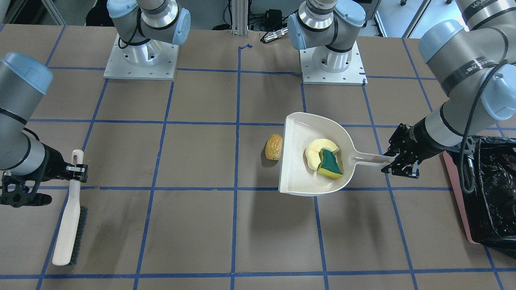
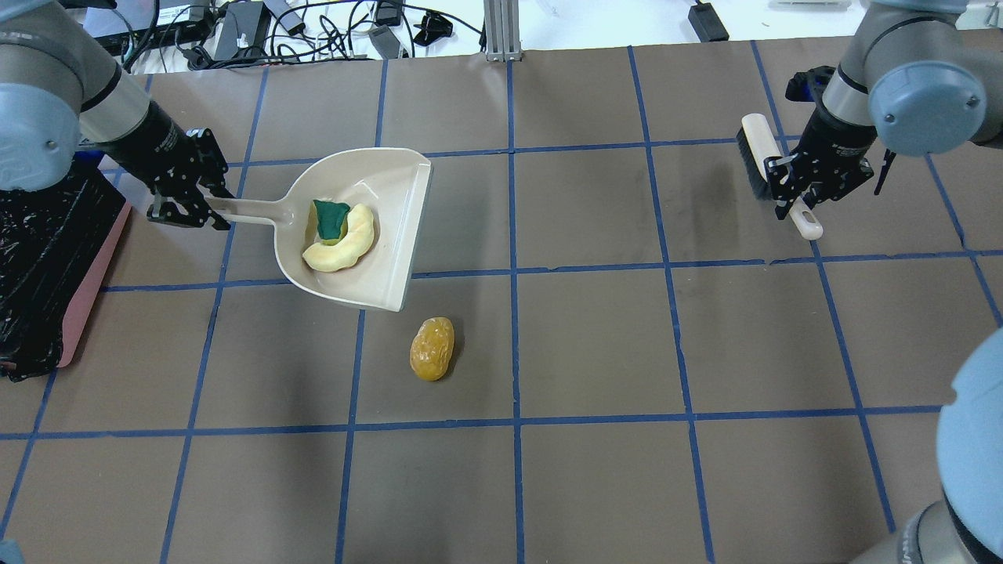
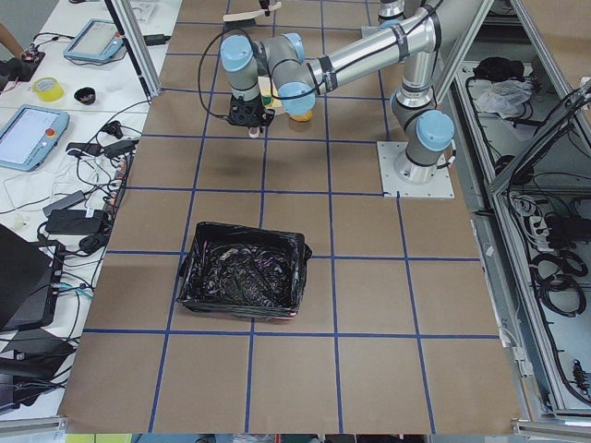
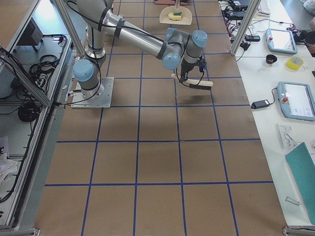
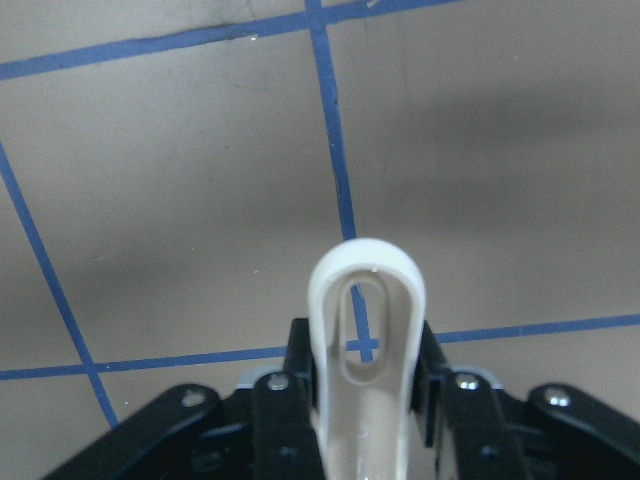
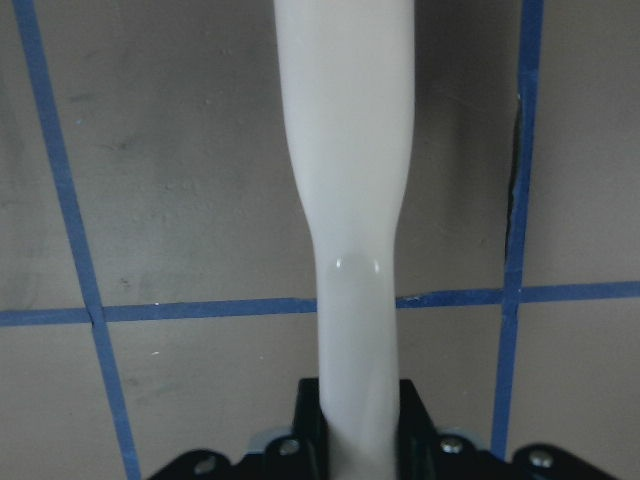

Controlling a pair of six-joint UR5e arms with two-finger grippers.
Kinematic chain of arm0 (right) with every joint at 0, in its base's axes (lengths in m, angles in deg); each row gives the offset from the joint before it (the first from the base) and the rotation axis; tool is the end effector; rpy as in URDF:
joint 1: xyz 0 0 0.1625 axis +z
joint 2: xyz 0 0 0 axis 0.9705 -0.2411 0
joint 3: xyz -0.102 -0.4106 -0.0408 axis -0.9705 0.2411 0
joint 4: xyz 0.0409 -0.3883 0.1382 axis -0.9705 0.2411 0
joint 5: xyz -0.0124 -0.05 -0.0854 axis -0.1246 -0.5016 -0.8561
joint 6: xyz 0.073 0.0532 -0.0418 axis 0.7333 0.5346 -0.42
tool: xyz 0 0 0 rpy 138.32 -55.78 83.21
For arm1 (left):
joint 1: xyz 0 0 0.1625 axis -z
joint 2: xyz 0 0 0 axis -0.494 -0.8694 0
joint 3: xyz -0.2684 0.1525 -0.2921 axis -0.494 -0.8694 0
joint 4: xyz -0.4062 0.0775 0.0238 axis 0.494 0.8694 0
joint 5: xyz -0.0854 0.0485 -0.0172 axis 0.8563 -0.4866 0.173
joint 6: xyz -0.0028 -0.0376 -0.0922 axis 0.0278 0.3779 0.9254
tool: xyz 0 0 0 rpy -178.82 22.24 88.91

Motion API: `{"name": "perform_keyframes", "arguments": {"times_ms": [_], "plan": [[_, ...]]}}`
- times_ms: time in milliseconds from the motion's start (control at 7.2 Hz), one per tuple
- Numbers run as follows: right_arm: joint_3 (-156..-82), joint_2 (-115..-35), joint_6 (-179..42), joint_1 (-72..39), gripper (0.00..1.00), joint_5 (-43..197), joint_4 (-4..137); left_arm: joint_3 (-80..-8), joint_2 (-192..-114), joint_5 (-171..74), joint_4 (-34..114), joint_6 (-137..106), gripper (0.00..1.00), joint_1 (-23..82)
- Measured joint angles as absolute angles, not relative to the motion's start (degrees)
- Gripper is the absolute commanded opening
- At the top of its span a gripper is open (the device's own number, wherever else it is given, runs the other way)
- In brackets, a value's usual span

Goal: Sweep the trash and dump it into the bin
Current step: 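Slide the dustpan with the left gripper next to the yellow potato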

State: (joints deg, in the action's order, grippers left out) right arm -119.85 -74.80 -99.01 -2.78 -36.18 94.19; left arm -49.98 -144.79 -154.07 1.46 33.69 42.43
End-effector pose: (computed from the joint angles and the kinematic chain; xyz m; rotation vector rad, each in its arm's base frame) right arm -0.0427 -0.6020 0.2830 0.0736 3.0940 0.2580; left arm 0.0314 -0.5623 0.3469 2.0222 -2.3252 -0.2174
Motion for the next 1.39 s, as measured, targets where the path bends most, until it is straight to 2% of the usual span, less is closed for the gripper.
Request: {"name": "perform_keyframes", "arguments": {"times_ms": [556,1389], "plan": [[-120.2,-72.8,-102.2,-5.4,0.00,-36.5,96.0,-63.6,-141.1,-158.4,-12.6,30.3,0.00,37.9],[-122.4,-73.1,-102.8,-8.8,0.00,-35.8,95.9,-76.4,-135.0,-164.2,-24.3,31.0,0.00,33.7]]}}
